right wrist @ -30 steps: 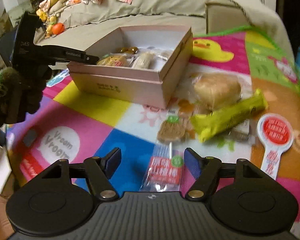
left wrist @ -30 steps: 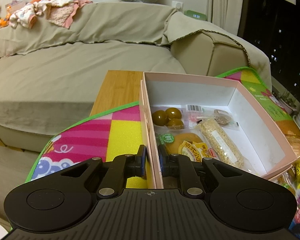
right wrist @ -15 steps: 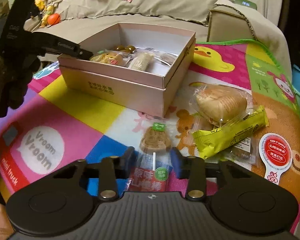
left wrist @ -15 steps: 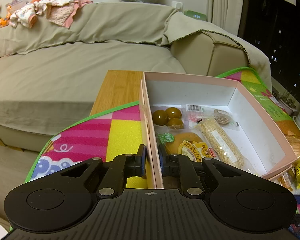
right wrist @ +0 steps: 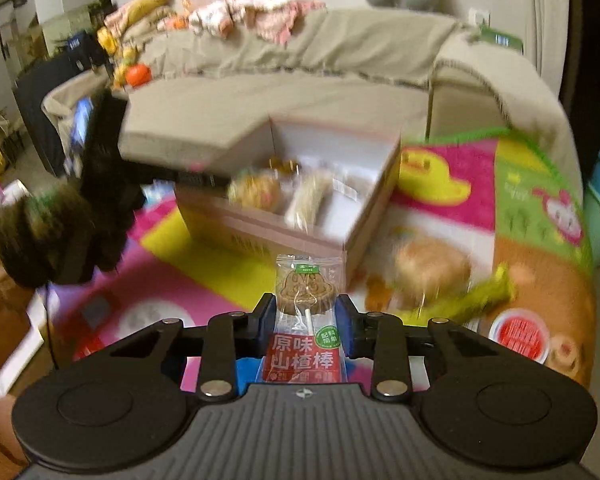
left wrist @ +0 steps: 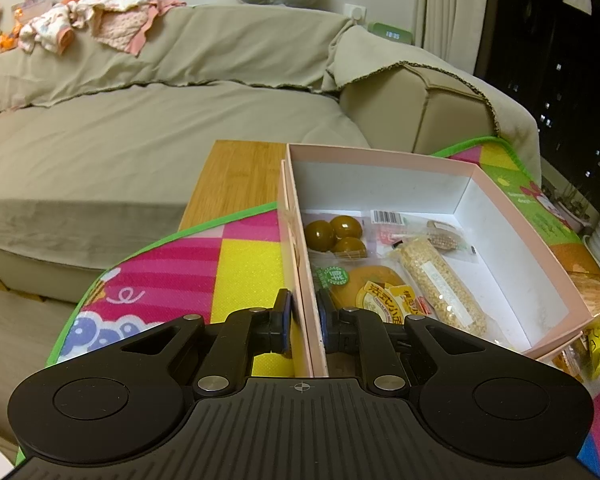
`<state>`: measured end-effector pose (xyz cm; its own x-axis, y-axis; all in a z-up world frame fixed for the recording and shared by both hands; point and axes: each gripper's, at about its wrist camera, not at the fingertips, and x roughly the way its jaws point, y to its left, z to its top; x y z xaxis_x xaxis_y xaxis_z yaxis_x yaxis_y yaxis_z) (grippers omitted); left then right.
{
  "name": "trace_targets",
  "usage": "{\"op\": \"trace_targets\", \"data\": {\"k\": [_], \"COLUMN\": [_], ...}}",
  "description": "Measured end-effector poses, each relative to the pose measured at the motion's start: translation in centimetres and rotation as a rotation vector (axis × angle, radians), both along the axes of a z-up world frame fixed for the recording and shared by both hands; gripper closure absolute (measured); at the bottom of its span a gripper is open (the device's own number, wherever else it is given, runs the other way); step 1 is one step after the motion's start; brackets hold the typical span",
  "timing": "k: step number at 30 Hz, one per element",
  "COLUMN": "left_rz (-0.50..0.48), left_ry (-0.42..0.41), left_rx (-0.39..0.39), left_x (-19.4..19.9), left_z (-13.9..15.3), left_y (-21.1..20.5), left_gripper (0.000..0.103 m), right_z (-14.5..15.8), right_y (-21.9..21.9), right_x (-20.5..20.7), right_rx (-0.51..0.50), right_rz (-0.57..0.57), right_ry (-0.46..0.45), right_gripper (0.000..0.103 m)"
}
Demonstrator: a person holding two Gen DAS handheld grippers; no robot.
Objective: Organize objects
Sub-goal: 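Carry the hawthorn stick pack into the pink box and release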
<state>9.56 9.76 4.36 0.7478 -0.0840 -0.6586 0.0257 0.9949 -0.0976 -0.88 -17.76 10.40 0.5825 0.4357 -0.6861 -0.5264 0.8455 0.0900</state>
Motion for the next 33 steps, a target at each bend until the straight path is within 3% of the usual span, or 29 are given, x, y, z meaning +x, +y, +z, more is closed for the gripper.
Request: {"op": "trace_targets", "data": {"k": [10,17,20,24,33], "left_rz": [-0.002,-0.005,-0.005,-0.009,-0.01], "left_ry": [0.0,0.0,0.001,-0.001,0.0], "left_rx": [-0.008,-0.008,-0.005,-0.003,-0.004], "left_x": [0.1,0.2,0.1,0.2,0.3], "left_z": [0.0,0.0,-0.1,-0.2,-0.3], "left_y": [0.1,0.0,0.0,-0.1,-0.1], "left_gripper": [0.087,0.087,0.087,0.087,0.087], "right_z": [8.5,11.4,11.3,9.8,5.9], "right_y": [2.3,5.7,7.6,8.8,3.9], "right_x": [2.6,8.1,10.7,11.6,9.4], "right_rx": [0.043,0.153,0.173,0.149,0.078], "right_rz": [0.024,-0.009,0.0,0.024,-0.064], "right_ry": [-0.257,-0.322,-0.321,-0.281,-0.224], "right_gripper": [0.071,0.071,0.063,0.06,0.047]}}
